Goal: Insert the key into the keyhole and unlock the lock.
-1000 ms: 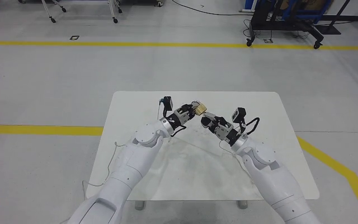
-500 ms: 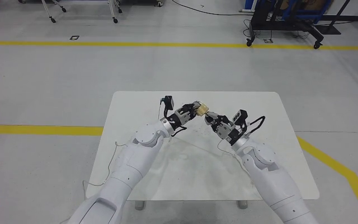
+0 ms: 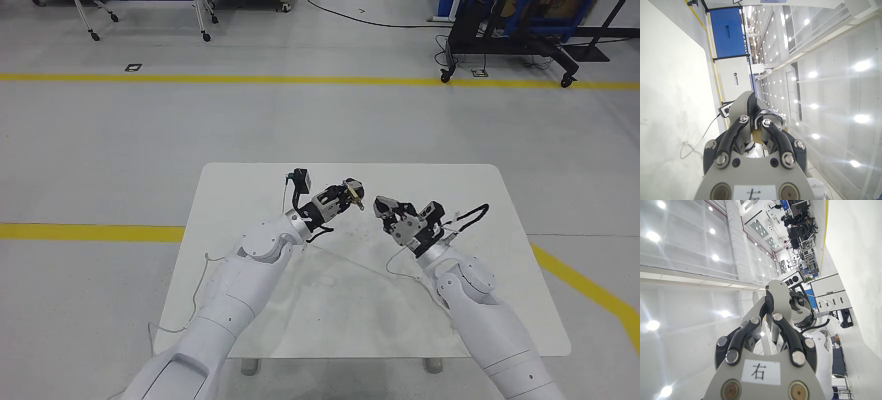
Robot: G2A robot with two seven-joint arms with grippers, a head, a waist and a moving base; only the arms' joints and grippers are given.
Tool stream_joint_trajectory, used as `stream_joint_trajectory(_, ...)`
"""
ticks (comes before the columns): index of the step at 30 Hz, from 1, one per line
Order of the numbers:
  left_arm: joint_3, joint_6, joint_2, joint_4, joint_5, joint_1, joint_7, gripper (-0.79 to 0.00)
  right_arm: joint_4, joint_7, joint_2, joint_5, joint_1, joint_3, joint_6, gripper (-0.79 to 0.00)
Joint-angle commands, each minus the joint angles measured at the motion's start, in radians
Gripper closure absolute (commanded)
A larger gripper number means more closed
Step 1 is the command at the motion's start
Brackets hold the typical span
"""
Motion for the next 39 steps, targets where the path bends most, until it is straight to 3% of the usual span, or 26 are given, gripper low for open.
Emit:
stream_joint_trajectory(1, 0.0, -0.001, 0.0, 0.0, 0.002, 0.0, 0.003, 0.0, -0.002, -0.001, 0.0, -0.007, -0.001, 0.004, -0.002, 0.0)
stream_joint_trajectory(5, -0.001, -0.002, 0.0, -0.001, 0.013, 0.0, 0.011, 0.0, -0.011, 0.023, 0.006, -0.135, 0.005, 0.011, -0.041, 0.0)
stream_joint_trajectory(6, 0.0, 0.001, 0.001, 0.001, 0.025, -0.001, 0.015, 0.0, -0.011, 0.037, 0.009, -0.179, 0.005, 0.012, -0.06, -0.08)
stream_joint_trajectory(7, 0.001, 0.005, 0.001, 0.001, 0.033, -0.002, 0.022, 0.0, -0.013, 0.05, 0.011, -0.221, 0.006, 0.014, -0.082, -0.209)
stream_joint_trajectory(8, 0.002, 0.008, 0.001, 0.002, 0.041, -0.001, 0.028, 0.0, -0.015, 0.06, 0.013, -0.265, 0.006, 0.015, -0.105, -0.271)
stream_joint_trajectory(30, 0.015, 0.027, 0.006, -0.019, 0.134, 0.004, 0.047, 0.0, -0.046, 0.218, 0.028, -0.5, -0.001, 0.021, -0.18, -0.194)
stream_joint_trajectory(39, 0.017, 0.023, 0.005, -0.021, 0.142, 0.005, 0.043, 0.0, -0.044, 0.219, 0.029, -0.489, -0.012, 0.032, -0.164, -0.089)
